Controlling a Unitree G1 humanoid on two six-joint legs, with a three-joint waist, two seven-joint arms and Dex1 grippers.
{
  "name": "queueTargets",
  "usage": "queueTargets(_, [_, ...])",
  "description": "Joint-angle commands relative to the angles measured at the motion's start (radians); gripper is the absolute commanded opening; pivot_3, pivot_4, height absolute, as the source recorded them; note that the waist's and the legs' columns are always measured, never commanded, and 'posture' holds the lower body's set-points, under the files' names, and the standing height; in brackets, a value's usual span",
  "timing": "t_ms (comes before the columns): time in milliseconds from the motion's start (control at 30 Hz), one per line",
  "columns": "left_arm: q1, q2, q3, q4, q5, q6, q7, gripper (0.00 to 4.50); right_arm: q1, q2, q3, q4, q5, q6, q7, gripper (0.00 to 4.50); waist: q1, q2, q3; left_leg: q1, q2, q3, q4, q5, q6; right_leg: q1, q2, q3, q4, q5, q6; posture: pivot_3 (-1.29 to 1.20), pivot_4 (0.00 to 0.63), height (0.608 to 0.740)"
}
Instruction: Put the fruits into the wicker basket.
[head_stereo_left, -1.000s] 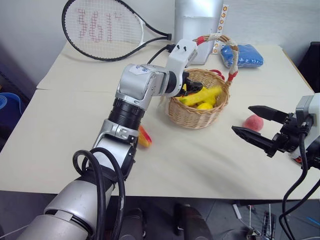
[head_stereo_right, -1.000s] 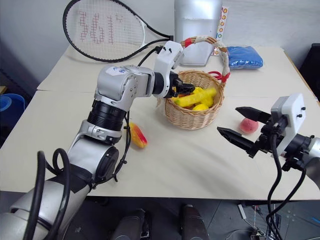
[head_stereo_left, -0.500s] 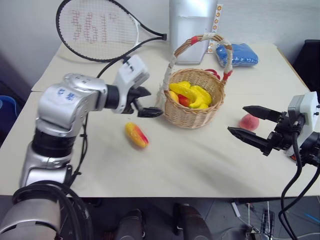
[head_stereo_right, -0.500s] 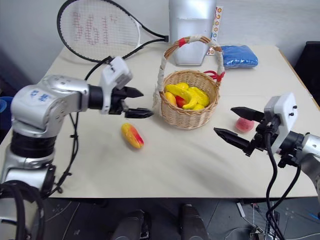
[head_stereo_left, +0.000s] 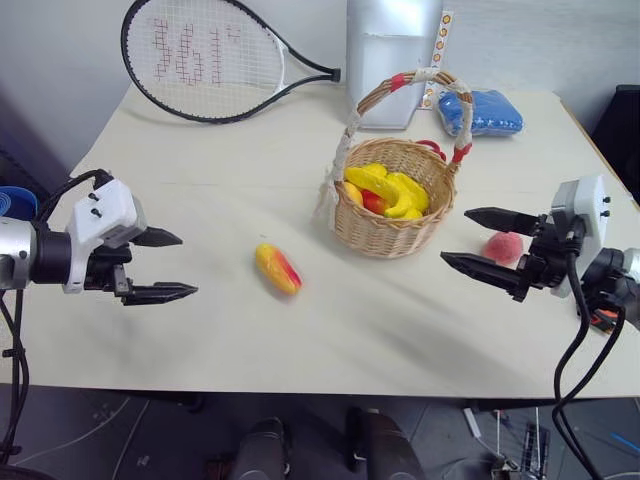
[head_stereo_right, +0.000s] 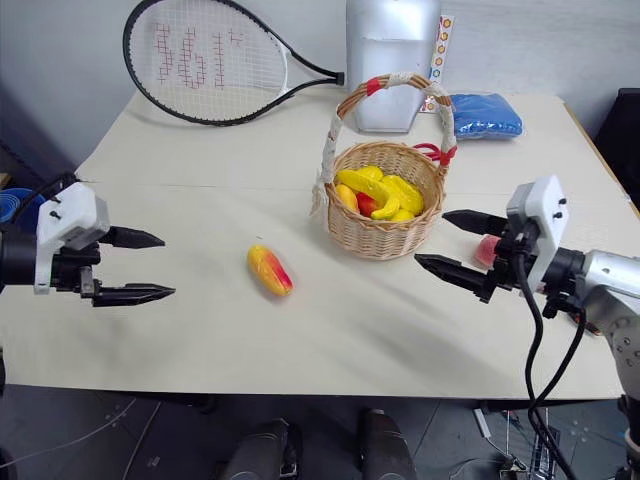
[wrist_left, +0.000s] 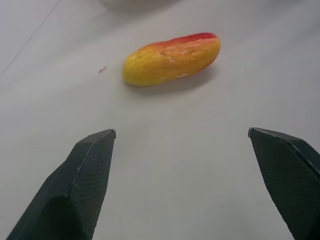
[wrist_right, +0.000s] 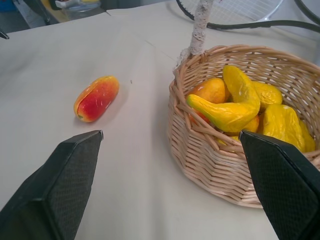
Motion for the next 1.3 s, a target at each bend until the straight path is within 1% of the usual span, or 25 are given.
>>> queueTargets(33, [-0.075,-0.019,-0.124,-0.009,0.074,-0.16,-0.009,4.47,-0.03,-0.008,-0.004,0.008,0.021,0.008,0.014,4.5,-0.003,0.0,0.0,0.0,0.0,0.0,0.0,0.0,0.0,0.0,0.0,0.0,0.0,0.0,0.0,0.0,0.15,0.74])
queueTargets(133, [-0.169,-0.05,-0.258,0.035,0.14,-0.273,-0.052,4.47,-0.035,-0.017,-0.005,-0.013,0.07,0.049,0.039,4.5,-0.005,0.0,0.0,0.0,0.0,0.001,0.0,0.0,0.0,0.0,0.003,-0.001,0.001,0.0,0.0,0.0,0.15,0.74])
queueTargets(200, [-0.227,-0.073,-0.355,0.088,0.233,-0.395,-0.075,4.47,-0.024,-0.024,-0.011,-0.038,0.085,0.056,0.055,4.5,-0.005,0.0,0.0,0.0,0.0,0.001,0.0,0.0,0.0,0.0,0.004,-0.001,0.001,0.0,0.001,0.0,0.15,0.74])
queueTargets(267, [-0.292,-0.12,-0.443,0.149,0.325,-0.503,-0.075,4.47,-0.025,-0.012,-0.024,-0.049,0.099,0.068,0.03,4.5,-0.006,0.0,0.0,0.0,0.0,0.002,0.0,0.0,0.0,0.0,0.008,-0.003,0.001,0.0,0.001,0.0,0.15,0.74])
queueTargets(333, [-0.35,-0.176,-0.505,0.21,0.393,-0.586,-0.063,4.47,-0.029,0.006,-0.043,-0.053,0.124,0.089,-0.013,4.5,-0.007,0.0,0.0,0.0,0.0,0.003,0.0,0.0,0.0,-0.001,0.009,-0.003,0.001,0.001,0.001,0.0,0.15,0.74])
queueTargets(500, [-0.44,-0.307,-0.61,0.368,0.524,-0.777,-0.036,4.47,0.025,0.018,-0.093,-0.111,0.181,0.114,-0.065,4.5,-0.004,0.0,0.0,0.0,0.001,0.004,0.0,0.0,0.0,-0.001,0.009,-0.003,0.0,0.001,0.002,0.0,0.15,0.74])
queueTargets(633, [-0.464,-0.384,-0.669,0.463,0.633,-0.865,0.021,4.47,0.056,0.03,-0.108,-0.141,0.2,0.116,-0.114,4.5,-0.006,0.0,0.0,-0.001,0.001,0.004,0.001,0.0,0.001,-0.001,0.009,-0.002,0.001,0.001,0.003,0.0,0.15,0.74])
queueTargets(667, [-0.469,-0.397,-0.679,0.478,0.656,-0.877,0.032,4.29,0.063,0.032,-0.111,-0.147,0.205,0.115,-0.123,4.5,-0.006,0.0,0.0,0.0,0.0,0.004,0.001,0.0,0.001,-0.001,0.009,-0.002,0.0,0.002,0.003,0.0,0.15,0.74])
queueTargets(733, [-0.475,-0.41,-0.674,0.496,0.661,-0.878,0.027,3.85,0.071,0.031,-0.115,-0.158,0.217,0.115,-0.138,4.5,-0.006,0.0,0.0,0.0,0.001,0.004,0.001,0.0,0.001,-0.001,0.009,-0.002,0.001,0.002,0.003,0.0,0.15,0.74])
queueTargets(900, [-0.474,-0.415,-0.649,0.502,0.655,-0.868,0.015,2.3,0.085,0.029,-0.115,-0.164,0.202,0.088,-0.158,4.5,-0.006,0.0,0.0,0.0,0.001,0.004,0.001,0.0,0.002,-0.001,0.009,-0.002,0.001,0.002,0.003,0.0,0.15,0.74])
queueTargets(933, [-0.467,-0.417,-0.63,0.486,0.614,-0.83,-0.009,2.04,0.081,0.033,-0.116,-0.158,0.208,0.088,-0.165,4.5,-0.006,0.0,0.0,0.0,0.001,0.004,0.001,0.0,0.002,-0.001,0.009,-0.002,0.001,0.002,0.003,0.0,0.15,0.74])
queueTargets(1000, [-0.449,-0.428,-0.586,0.434,0.518,-0.724,-0.054,1.81,0.073,0.037,-0.114,-0.15,0.218,0.09,-0.172,4.5,-0.007,0.0,0.0,0.0,0.001,0.004,0.001,0.0,0.002,-0.001,0.009,-0.002,0.001,0.002,0.003,0.0,0.15,0.74])
queueTargets(1067, [-0.472,-0.49,-0.488,0.289,0.293,-0.379,-0.064,1.78,0.071,0.036,-0.111,-0.148,0.216,0.087,-0.17,4.5,-0.007,0.0,0.0,0.0,0.001,0.004,0.001,0.0,0.001,-0.001,0.009,-0.002,0.001,0.002,0.003,0.0,0.15,0.74])
queueTargets(1133, [-0.544,-0.577,-0.403,0.216,0.167,-0.097,0.018,1.78,0.071,0.034,-0.109,-0.145,0.213,0.084,-0.166,4.5,0.002,0.0,0.0,-0.003,0.001,0.001,0.003,0.001,0.002,-0.001,0.008,-0.002,0.002,0.002,0.004,0.0,0.15,0.74])
queueTargets(1233, [-0.656,-0.695,-0.344,0.207,0.12,0.139,0.181,1.78,0.07,0.039,-0.113,-0.129,0.204,0.081,-0.175,4.5,0.014,0.0,0.0,-0.007,0.0,-0.002,0.008,0.001,0.003,-0.001,0.008,-0.001,0.001,0.004,0.006,0.0,0.15,0.74])
queueTargets(1300, [-0.73,-0.788,-0.329,0.239,0.133,0.236,0.315,1.78,0.07,0.05,-0.116,-0.108,0.18,0.07,-0.2,4.5,0.014,0.0,0.0,-0.003,-0.001,-0.001,0.008,0.0,0.004,0.002,0.009,-0.001,0.0,0.004,0.008,0.0,0.15,0.74])
